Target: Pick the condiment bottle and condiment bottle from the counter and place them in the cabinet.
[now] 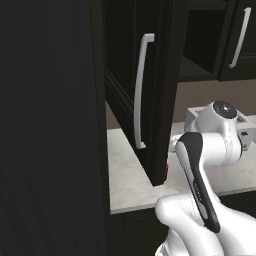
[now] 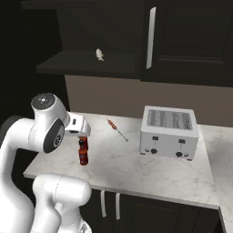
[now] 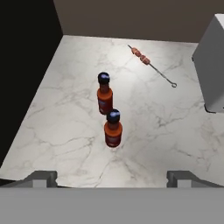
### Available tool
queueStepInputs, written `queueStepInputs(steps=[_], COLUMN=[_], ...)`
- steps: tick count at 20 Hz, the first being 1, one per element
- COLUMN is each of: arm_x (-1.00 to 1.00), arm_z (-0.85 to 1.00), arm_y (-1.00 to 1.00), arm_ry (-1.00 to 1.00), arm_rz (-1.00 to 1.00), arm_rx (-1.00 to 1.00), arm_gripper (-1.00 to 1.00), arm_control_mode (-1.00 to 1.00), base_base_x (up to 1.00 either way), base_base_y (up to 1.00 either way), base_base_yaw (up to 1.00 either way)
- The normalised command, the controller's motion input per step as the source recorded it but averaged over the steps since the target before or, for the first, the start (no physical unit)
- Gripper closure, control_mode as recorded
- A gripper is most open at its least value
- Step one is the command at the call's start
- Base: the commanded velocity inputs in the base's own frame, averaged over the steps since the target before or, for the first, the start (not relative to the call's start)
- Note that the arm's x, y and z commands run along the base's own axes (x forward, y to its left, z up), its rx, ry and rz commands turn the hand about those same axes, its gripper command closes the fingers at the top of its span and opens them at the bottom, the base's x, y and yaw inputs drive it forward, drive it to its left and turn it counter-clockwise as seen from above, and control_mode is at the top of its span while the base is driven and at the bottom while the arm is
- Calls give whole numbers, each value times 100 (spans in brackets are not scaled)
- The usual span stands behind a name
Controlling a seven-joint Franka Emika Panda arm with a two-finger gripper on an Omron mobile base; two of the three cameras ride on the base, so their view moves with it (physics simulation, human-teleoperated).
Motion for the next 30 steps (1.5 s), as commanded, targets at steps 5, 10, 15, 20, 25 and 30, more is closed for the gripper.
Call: queueStepInputs(steps=[5,10,15,20,25,30], arm_x=[2,7,9,10,9,12], arm_z=[-15,-24,-31,-27,-24,-26], arm_y=[0,0,0,0,2,5], arm_ry=[0,0,0,0,-4,-9], arm_rz=[0,0,0,0,0,0], arm_rx=[0,0,0,0,0,0], arm_gripper=[-100,-100,-100,-100,-100,-100], arm_control_mode=[-100,-100,-100,-100,-100,-100], base_base_x=[0,0,0,0,0,0], base_base_y=[0,0,0,0,0,0], base_base_yaw=[0,0,0,0,0,0])
